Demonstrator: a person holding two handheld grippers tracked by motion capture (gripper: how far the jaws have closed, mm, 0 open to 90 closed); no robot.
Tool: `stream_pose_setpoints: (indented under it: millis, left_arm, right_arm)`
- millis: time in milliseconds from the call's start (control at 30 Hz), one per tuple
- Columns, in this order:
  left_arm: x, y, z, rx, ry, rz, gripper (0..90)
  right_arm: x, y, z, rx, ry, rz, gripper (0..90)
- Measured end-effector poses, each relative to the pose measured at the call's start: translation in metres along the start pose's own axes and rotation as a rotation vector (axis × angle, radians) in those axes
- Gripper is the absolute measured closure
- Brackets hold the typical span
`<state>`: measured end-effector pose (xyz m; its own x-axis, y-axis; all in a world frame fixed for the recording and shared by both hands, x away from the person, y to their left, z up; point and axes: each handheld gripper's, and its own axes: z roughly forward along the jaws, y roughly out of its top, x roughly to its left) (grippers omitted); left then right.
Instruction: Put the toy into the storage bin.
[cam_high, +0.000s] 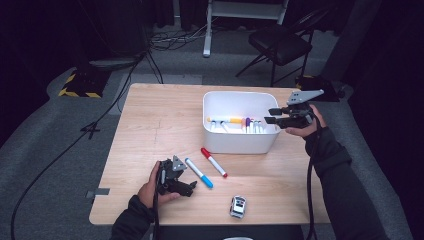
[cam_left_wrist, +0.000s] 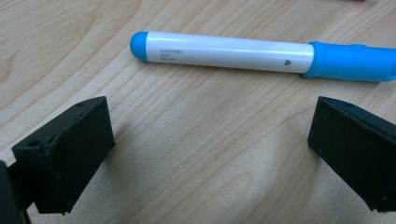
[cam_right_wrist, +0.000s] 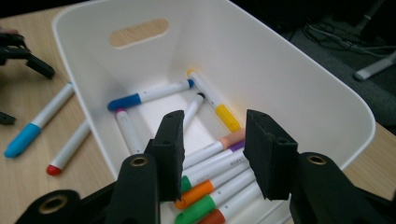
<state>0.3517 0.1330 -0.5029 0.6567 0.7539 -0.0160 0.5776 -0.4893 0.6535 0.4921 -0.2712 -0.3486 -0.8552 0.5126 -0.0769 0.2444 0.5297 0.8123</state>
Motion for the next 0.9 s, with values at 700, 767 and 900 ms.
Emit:
stream_pose_setpoints:
  millis: [700,767,900]
  left_arm:
    - [0.000,0.000,0.000,0.001,-0.002,0.000,0.5]
    - [0.000,0.000,0.000,0.001,-0.002,0.000,0.5]
    - [0.000,0.000,0.000,0.001,-0.002,0.000,0.5]
  right_arm:
    - [0.104,-0.038,0.007,-0.150,0.161,-0.140,46.3]
    - [0.111,-0.043,0.018,-0.131,0.177,-0.159,46.1]
    - [0.124,-0.050,0.042,-0.091,0.210,-0.178,44.7]
